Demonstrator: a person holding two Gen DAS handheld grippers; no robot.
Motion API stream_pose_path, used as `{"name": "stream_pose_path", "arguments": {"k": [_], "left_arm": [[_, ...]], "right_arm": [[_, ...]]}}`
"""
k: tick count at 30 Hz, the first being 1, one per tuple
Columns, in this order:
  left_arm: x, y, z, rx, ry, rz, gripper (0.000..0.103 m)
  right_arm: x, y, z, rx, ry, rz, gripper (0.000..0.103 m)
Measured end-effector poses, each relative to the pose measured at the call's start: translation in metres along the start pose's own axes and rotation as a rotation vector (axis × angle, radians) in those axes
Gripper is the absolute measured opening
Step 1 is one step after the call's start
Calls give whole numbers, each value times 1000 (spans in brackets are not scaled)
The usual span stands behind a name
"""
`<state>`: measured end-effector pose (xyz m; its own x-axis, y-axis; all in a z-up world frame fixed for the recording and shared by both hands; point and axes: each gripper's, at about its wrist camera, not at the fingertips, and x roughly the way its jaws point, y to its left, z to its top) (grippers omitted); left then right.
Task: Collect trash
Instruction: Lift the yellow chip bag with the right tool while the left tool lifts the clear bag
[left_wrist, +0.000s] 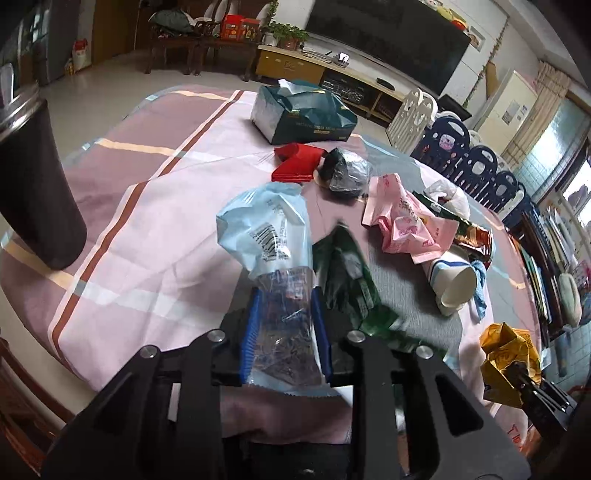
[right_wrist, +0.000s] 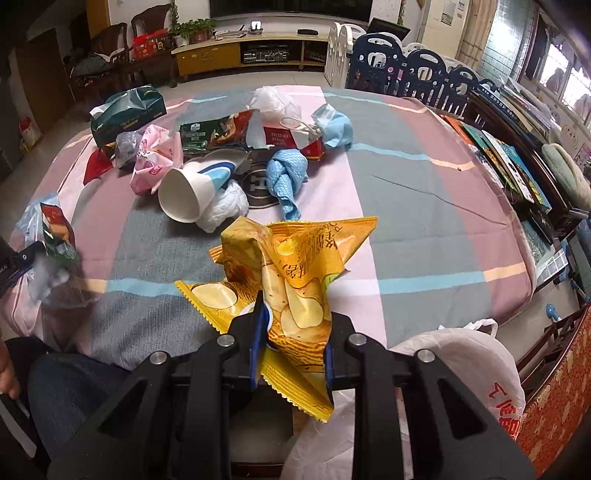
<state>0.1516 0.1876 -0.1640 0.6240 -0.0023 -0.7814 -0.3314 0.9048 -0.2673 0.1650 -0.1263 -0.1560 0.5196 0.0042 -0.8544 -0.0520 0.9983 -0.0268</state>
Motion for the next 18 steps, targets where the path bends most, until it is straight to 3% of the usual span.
{"name": "stream_pose_path", "arguments": {"k": [4, 18], "left_arm": [[2, 7, 1, -39, 1, -10, 47], [5, 7, -1, -48, 6, -17, 56]], "right_arm": [[-1, 7, 4, -6, -5, -9, 26], [8, -1, 0, 22, 19, -19, 26]]}}
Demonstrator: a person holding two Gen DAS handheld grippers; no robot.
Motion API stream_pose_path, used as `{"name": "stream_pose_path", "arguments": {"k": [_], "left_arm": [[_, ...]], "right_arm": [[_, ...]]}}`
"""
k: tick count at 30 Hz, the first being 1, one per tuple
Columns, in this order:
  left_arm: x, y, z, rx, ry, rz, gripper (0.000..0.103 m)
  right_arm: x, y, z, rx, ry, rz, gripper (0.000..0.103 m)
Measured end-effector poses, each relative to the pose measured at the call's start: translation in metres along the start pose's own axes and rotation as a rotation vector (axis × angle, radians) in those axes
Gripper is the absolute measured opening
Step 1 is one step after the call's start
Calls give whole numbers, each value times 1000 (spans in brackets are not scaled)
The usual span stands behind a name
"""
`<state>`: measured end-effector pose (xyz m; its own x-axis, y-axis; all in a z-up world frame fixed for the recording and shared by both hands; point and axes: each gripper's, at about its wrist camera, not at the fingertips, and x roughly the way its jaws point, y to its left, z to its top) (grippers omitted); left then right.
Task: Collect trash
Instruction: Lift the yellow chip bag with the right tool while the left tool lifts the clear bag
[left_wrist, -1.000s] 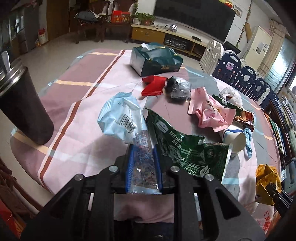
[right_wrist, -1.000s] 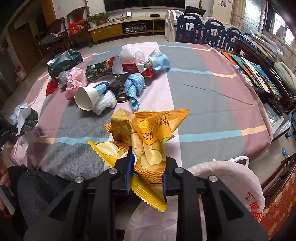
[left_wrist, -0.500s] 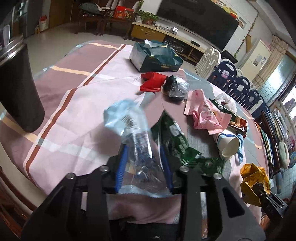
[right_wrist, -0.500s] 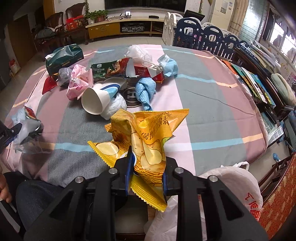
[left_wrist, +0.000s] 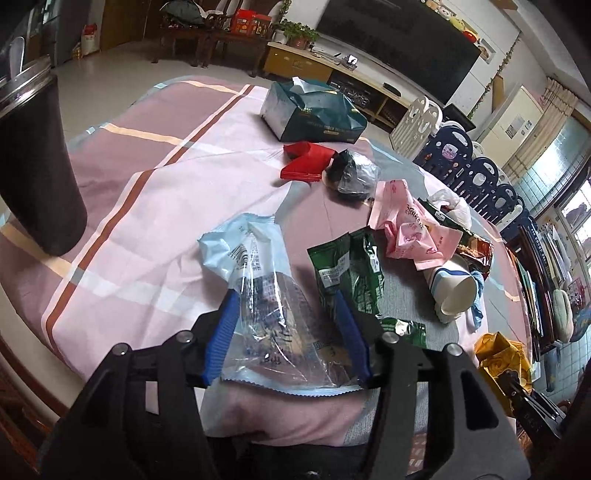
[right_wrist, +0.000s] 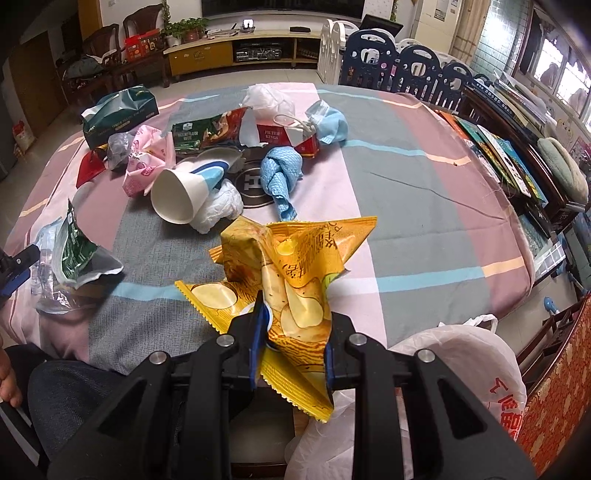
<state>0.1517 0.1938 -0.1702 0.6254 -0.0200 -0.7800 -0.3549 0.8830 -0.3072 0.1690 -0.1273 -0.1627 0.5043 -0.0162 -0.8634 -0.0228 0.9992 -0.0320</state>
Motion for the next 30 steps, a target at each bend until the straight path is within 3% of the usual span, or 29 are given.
{"name": "stream_pose_path", "arguments": {"k": [4, 11, 18, 23, 30], "left_arm": [[0, -1, 0, -1, -1, -3, 57], [0, -1, 0, -2, 0, -7, 57], [0, -1, -1, 2, -1, -9, 57], [1, -1, -1, -5, 3, -9, 59], [8, 4, -2, -29, 37, -33, 58]], "right_arm": [[11, 0, -1, 10, 27, 1, 27], [18, 0, -3, 12, 29, -8, 41], [21, -5, -1, 33, 32, -1, 44], [25, -8, -3, 51, 42, 5, 51], [25, -3, -6, 19, 33, -3, 52]]}}
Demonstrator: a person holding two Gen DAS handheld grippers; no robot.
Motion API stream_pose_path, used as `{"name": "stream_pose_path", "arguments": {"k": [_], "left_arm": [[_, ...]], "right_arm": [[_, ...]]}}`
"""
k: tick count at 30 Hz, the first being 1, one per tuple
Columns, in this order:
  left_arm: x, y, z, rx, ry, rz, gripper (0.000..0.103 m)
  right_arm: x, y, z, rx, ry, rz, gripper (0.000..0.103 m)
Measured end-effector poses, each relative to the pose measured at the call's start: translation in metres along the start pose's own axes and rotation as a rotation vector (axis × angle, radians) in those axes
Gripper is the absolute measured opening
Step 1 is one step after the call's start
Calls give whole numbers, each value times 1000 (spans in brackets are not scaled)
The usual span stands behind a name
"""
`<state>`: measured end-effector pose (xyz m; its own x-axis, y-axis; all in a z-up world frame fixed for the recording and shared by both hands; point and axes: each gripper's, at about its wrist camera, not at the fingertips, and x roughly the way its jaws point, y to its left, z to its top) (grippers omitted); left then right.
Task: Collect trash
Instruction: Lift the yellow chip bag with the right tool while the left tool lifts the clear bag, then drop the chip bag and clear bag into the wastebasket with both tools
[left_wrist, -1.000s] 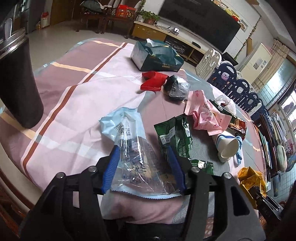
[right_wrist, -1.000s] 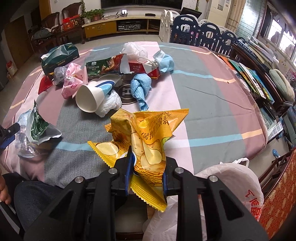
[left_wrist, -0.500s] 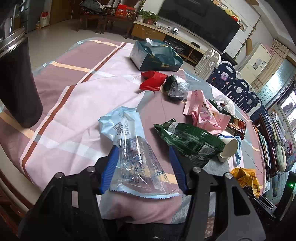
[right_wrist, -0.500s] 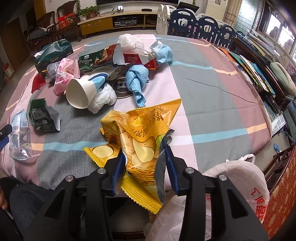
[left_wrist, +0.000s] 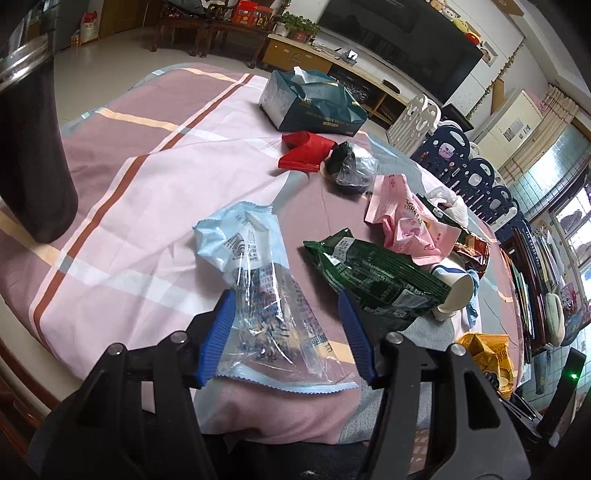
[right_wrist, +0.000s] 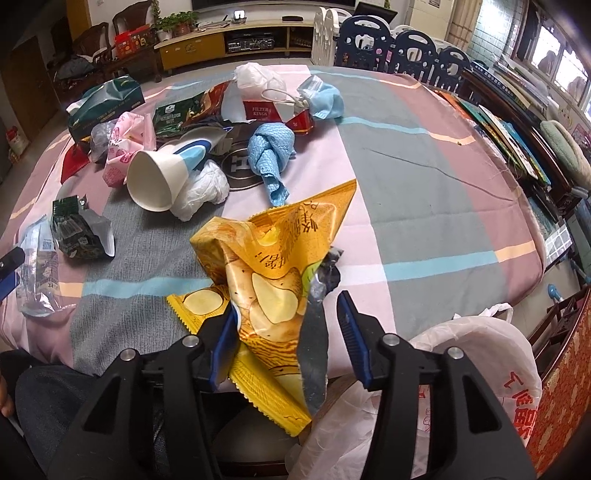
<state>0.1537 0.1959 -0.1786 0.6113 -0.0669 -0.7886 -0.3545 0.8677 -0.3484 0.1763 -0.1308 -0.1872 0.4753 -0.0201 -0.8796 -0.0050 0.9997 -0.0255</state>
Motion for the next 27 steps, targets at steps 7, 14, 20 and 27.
{"name": "stream_pose_path", "arguments": {"k": [7, 14, 20, 27], "left_arm": [[13, -2, -4, 23, 65, -9, 23], [-4, -1, 1, 26, -28, -20, 15], [-46, -1, 12, -8, -151, -118, 15], [-92, -79, -8, 182, -145, -323, 15]], "right_arm": [[-3, 14, -4, -68, -17, 32, 17], [-34, 8, 3, -54, -110, 64, 17], [-97, -26, 8, -39, -200, 80, 16], [-130, -93, -41, -33, -133, -16, 17]]}}
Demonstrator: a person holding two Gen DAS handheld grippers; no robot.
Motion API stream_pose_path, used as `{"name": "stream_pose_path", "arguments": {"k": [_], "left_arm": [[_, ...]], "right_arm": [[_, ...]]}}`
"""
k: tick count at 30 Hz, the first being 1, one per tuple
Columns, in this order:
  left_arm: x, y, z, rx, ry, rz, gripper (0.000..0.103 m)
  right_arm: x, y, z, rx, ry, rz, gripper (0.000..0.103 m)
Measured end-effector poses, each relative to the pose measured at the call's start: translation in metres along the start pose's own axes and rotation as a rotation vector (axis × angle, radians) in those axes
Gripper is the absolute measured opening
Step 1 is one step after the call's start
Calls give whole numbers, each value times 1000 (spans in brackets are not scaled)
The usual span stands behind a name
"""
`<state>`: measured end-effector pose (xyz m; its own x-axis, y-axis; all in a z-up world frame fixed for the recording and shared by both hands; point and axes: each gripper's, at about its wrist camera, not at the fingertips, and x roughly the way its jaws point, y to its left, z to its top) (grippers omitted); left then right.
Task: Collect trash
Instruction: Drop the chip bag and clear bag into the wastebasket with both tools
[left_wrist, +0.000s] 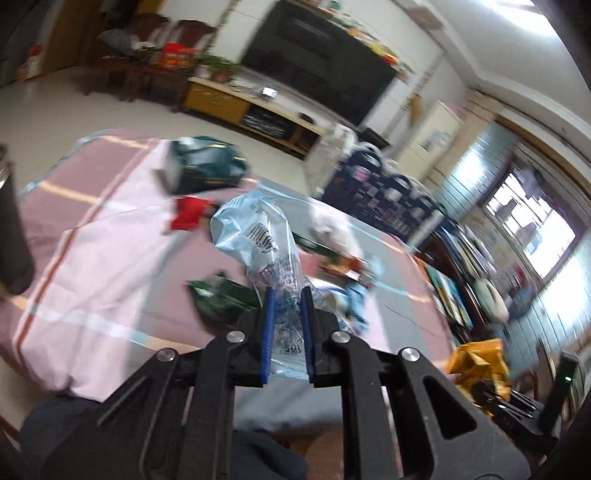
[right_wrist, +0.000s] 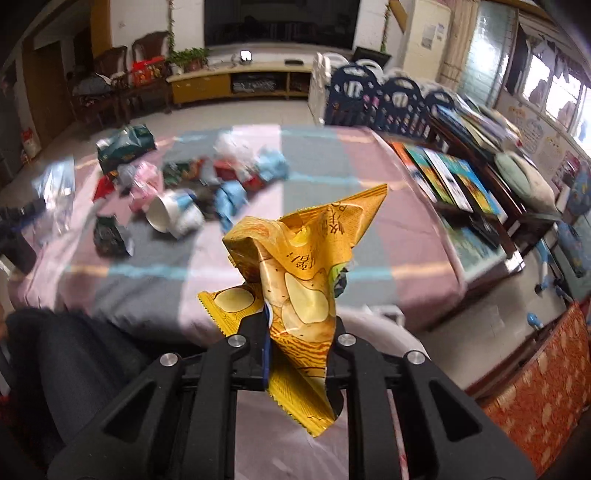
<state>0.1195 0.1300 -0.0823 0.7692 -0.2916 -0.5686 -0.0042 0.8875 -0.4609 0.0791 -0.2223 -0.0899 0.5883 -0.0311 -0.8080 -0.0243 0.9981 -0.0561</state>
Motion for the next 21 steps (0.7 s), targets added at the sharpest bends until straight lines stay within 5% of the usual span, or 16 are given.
{"name": "stream_pose_path", "arguments": {"k": [6, 8, 11, 15, 20, 21], "left_arm": [[18, -100, -44, 189, 170, -197, 15], [26, -131, -67, 247, 240, -244, 15], [37, -171, -101, 327, 340, -329, 15], [62, -213, -151, 455, 476, -403, 16], [98, -232, -201, 540, 625, -393, 22], [101, -234, -207, 553, 640, -393, 32]], "right_arm": [[49, -55, -65, 219, 299, 59, 24], [52, -80, -72, 360, 312, 69, 41], [25, -108, -59, 489, 163, 43, 56], [-21, -113, -38, 439, -79, -78, 71], [-48, -118, -22, 448, -202, -57, 80], [-49, -118, -20, 458, -216, -51, 81]]}}
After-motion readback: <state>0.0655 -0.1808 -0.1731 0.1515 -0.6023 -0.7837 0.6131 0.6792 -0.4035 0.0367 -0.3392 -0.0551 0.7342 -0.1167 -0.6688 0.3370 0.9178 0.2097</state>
